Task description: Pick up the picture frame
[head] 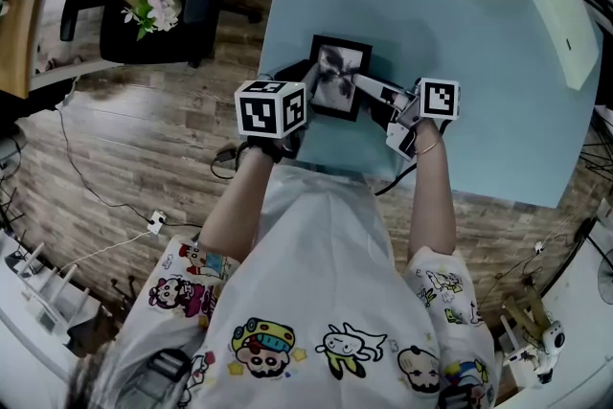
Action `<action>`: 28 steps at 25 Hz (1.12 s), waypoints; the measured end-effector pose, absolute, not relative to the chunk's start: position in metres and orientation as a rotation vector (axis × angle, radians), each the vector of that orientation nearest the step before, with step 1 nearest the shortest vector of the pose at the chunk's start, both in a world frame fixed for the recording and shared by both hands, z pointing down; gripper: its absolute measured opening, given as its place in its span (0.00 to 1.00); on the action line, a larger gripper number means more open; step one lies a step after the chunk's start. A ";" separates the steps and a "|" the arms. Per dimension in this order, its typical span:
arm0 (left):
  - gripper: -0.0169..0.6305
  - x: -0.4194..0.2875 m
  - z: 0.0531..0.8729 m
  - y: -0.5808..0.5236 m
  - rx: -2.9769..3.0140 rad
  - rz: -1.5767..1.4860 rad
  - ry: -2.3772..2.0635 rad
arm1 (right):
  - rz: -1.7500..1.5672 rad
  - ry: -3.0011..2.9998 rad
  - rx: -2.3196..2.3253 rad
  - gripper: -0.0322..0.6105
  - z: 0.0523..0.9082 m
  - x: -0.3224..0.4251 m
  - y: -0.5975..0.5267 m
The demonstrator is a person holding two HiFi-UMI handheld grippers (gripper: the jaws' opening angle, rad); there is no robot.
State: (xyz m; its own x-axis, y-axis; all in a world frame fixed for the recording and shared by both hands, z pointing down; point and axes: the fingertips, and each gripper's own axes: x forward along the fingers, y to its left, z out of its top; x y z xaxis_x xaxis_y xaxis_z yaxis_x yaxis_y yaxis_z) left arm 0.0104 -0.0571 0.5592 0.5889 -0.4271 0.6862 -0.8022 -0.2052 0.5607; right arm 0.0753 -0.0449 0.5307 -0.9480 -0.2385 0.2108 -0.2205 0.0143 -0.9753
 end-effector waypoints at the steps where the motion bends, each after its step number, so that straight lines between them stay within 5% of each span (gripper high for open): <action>1: 0.13 0.011 0.559 -0.057 1.835 0.478 -0.997 | -2.137 2.222 -0.496 0.27 0.531 0.073 -0.046; 12: 0.13 0.011 0.558 -0.057 1.833 0.474 -0.991 | -2.165 2.196 -0.485 0.26 0.531 0.058 -0.049; 20: 0.13 0.011 0.558 -0.056 1.837 0.473 -0.988 | -2.171 2.232 -0.580 0.12 0.542 0.055 -0.050; 28: 0.13 0.011 0.559 -0.056 1.838 0.475 -0.988 | -2.192 2.225 -0.669 0.12 0.549 0.061 -0.048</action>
State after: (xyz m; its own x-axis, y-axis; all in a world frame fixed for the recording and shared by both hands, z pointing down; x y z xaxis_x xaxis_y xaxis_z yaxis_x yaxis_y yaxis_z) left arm 0.0113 -0.0564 0.5588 0.5960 -0.4234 0.6823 -0.7973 -0.2106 0.5657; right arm 0.0606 -0.0484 0.5490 -0.9110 -0.2555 0.3237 -0.3276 -0.0284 -0.9444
